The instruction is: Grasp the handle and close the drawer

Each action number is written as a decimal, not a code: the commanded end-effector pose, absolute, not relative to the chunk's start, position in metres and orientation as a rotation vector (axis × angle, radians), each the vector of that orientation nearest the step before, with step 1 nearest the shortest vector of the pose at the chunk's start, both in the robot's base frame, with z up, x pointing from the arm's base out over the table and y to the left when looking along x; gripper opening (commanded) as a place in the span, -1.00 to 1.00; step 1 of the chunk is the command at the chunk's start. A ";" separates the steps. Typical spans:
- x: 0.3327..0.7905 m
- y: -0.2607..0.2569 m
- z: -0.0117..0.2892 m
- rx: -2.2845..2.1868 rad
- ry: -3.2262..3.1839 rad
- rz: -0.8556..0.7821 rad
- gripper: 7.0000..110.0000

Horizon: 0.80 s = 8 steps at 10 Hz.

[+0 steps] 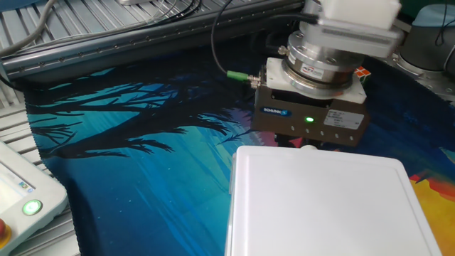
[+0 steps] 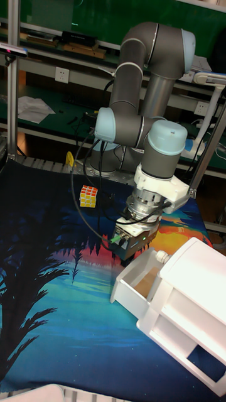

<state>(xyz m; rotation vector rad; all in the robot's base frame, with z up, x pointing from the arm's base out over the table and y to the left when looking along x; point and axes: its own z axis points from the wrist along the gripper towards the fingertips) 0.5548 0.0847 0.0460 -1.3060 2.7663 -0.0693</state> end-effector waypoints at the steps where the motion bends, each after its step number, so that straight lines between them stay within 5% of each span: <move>1: 0.558 0.089 0.045 -1.370 2.711 -0.043 -1.00; 8: 0.557 0.086 0.048 -1.265 2.793 -0.089 -1.00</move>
